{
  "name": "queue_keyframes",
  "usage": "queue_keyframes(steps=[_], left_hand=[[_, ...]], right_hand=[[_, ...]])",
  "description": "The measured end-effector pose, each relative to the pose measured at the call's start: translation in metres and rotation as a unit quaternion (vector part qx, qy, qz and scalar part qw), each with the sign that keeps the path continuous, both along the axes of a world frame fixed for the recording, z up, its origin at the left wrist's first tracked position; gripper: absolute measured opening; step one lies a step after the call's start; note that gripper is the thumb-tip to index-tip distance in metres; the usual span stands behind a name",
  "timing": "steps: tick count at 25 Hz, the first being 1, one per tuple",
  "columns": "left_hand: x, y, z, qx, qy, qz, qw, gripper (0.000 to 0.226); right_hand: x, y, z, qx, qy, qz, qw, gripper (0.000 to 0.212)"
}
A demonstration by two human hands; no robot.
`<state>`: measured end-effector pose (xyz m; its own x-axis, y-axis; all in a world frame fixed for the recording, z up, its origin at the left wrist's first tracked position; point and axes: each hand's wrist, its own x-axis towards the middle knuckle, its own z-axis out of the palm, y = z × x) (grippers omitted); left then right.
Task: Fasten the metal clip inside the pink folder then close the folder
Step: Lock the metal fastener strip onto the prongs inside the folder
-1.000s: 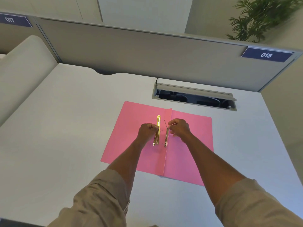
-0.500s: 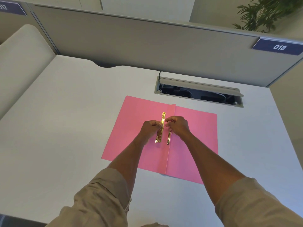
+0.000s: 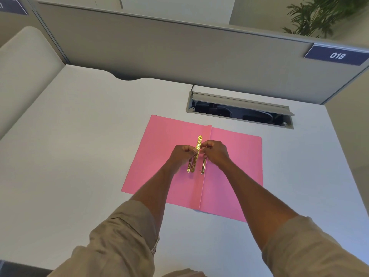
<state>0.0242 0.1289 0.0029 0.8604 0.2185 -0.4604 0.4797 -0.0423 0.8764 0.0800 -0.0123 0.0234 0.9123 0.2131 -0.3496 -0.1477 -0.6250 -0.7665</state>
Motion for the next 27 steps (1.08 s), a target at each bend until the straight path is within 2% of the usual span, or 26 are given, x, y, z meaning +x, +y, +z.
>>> queue_keyframes(steps=[13,18,21,27], left_hand=[[0.001,-0.001,-0.003,-0.001,-0.001,-0.011,1.0,0.016],[0.002,0.0,-0.005,0.006,0.005,-0.015,1.0,0.015],[0.004,0.0,-0.005,-0.003,0.014,-0.008,1.0,0.015],[0.006,-0.002,-0.003,-0.025,0.03,0.012,0.999,0.016]], right_hand=[[0.001,-0.003,-0.002,0.003,-0.009,0.0,1.0,0.016],[0.002,-0.006,-0.004,0.013,-0.006,-0.001,1.0,0.023],[-0.012,-0.012,-0.006,0.02,-0.047,-0.024,0.998,0.017],[-0.064,-0.037,-0.015,0.04,-0.064,0.086,0.993,0.017]])
